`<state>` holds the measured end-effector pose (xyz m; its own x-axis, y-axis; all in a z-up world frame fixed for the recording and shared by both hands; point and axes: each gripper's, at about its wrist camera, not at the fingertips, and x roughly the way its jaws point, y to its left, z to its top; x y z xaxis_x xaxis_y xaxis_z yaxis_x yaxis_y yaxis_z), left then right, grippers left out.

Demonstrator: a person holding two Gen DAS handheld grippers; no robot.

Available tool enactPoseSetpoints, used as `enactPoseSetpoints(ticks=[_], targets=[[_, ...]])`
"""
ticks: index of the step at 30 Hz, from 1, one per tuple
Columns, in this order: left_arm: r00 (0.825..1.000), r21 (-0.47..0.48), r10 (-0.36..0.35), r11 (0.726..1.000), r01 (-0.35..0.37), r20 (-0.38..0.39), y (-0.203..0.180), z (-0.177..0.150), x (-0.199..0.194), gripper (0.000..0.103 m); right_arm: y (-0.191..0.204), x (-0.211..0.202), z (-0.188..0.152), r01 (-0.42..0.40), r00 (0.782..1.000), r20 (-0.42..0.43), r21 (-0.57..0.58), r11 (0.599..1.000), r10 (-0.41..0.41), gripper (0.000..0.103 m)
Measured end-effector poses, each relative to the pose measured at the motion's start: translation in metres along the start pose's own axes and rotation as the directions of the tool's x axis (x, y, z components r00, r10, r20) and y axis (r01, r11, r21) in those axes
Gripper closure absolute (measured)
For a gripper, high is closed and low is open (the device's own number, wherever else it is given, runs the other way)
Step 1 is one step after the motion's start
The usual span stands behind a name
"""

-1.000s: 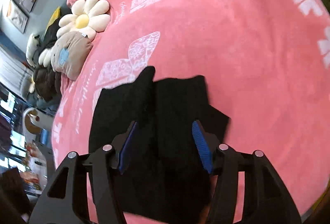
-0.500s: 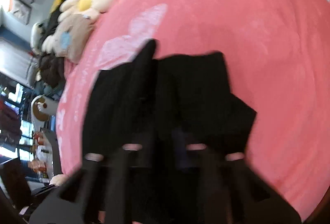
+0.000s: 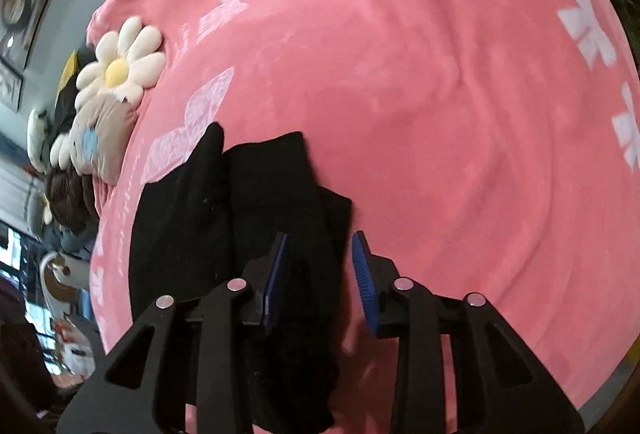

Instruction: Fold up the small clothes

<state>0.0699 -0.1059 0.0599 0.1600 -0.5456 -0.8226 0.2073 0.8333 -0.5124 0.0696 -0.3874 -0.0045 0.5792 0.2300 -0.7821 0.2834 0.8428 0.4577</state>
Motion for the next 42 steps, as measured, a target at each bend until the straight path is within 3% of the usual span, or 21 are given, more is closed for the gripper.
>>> enactPoseSetpoints(ticks=[3,5,6,8,9,10,12,15,17,19,21,23,24,25,27,32,34,36,39,41,42], targets=[[1.000,0.015,0.002,1.000,-0.002,-0.002,-0.005,-0.001,0.001,0.058,0.027,-0.002,0.009,-0.109,0.994,-0.001,-0.045,0.993,0.109,0.070],[1.000,0.019,-0.003,1.000,0.002,0.001,-0.007,-0.001,0.001,0.058,0.053,0.011,0.019,-0.150,0.988,-0.036,-0.098,0.984,0.147,0.058],[1.000,0.021,0.000,1.000,0.000,0.003,-0.008,-0.001,0.002,0.058,0.069,0.031,0.025,-0.158,0.985,-0.083,-0.132,0.979,0.148,0.041],[1.000,0.016,0.010,1.000,-0.010,0.000,-0.010,0.000,0.003,0.058,0.079,0.057,0.025,-0.118,0.987,-0.126,-0.156,0.981,0.099,0.038],[1.000,0.010,0.007,1.000,-0.007,-0.001,-0.010,0.000,0.002,0.058,0.087,0.079,0.026,-0.109,0.982,-0.170,-0.171,0.979,0.080,0.046],[1.000,0.008,0.008,1.000,-0.008,0.001,-0.011,0.001,0.001,0.058,0.089,0.086,0.025,-0.104,0.981,-0.178,-0.183,0.978,0.071,0.072],[1.000,0.014,0.018,1.000,-0.018,0.004,-0.011,0.002,-0.001,0.058,0.099,0.072,0.029,-0.093,0.989,-0.131,-0.224,0.970,0.065,0.099],[1.000,0.025,0.022,0.999,-0.023,0.018,-0.009,0.004,-0.005,0.058,0.089,0.007,0.027,-0.099,0.994,0.027,-0.215,0.972,0.107,0.099],[1.000,0.027,0.018,0.999,-0.019,0.018,-0.009,0.005,-0.002,0.056,0.065,0.012,0.015,0.015,0.999,0.038,-0.233,0.972,-0.006,0.094],[1.000,0.028,0.017,0.999,-0.017,0.002,-0.010,0.004,0.006,0.056,0.039,0.045,0.001,0.087,0.989,-0.100,-0.212,0.973,-0.110,0.091],[1.000,0.032,0.014,0.999,-0.014,-0.015,-0.012,0.004,0.012,0.056,0.025,0.029,-0.006,0.018,0.997,-0.070,-0.130,0.991,-0.028,0.091],[1.000,0.047,0.010,0.999,-0.009,-0.014,-0.017,0.002,0.013,0.056,0.024,0.001,-0.012,0.026,1.000,0.006,-0.114,0.993,-0.026,0.086],[1.000,0.053,0.009,0.999,-0.008,-0.013,-0.019,0.002,0.012,0.056,0.021,-0.013,-0.018,0.010,1.000,0.027,-0.095,0.995,-0.007,0.078],[1.000,0.057,0.006,0.998,-0.006,-0.008,-0.021,0.001,0.011,0.056,0.018,-0.020,-0.023,-0.014,1.000,0.025,-0.073,0.997,0.016,0.062],[1.000,0.057,0.008,0.998,-0.007,-0.006,-0.023,0.002,0.011,0.055,0.013,-0.029,-0.040,-0.047,0.999,-0.012,-0.053,0.997,0.047,0.053],[1.000,0.053,0.014,0.998,-0.013,-0.016,-0.023,0.001,0.013,0.054,0.022,-0.018,-0.084,-0.081,0.989,-0.130,-0.101,0.992,0.067,0.050],[0.999,0.048,0.027,0.999,-0.027,-0.020,-0.026,0.000,0.016,0.054,0.024,-0.003,-0.095,-0.035,0.983,-0.184,-0.133,0.990,0.010,0.096],[0.999,0.037,0.030,0.999,-0.029,-0.033,-0.024,-0.003,0.015,0.054,0.024,-0.021,-0.094,-0.057,0.986,-0.165,-0.127,0.990,0.035,0.099],[0.998,0.053,0.056,0.997,-0.055,-0.029,-0.024,-0.005,0.010,0.053,0.011,-0.042,-0.091,-0.015,0.989,-0.147,-0.144,0.990,-0.006,0.099],[0.997,0.060,0.071,0.996,-0.069,-0.030,-0.022,-0.007,0.011,0.053,-0.007,-0.024,-0.096,0.053,0.974,-0.209,-0.150,0.987,-0.084,0.099],[0.996,0.053,0.078,0.996,-0.076,-0.033,-0.021,-0.007,0.012,0.053,-0.018,-0.017,-0.100,0.129,0.954,-0.250,-0.148,0.981,-0.163,0.099]])
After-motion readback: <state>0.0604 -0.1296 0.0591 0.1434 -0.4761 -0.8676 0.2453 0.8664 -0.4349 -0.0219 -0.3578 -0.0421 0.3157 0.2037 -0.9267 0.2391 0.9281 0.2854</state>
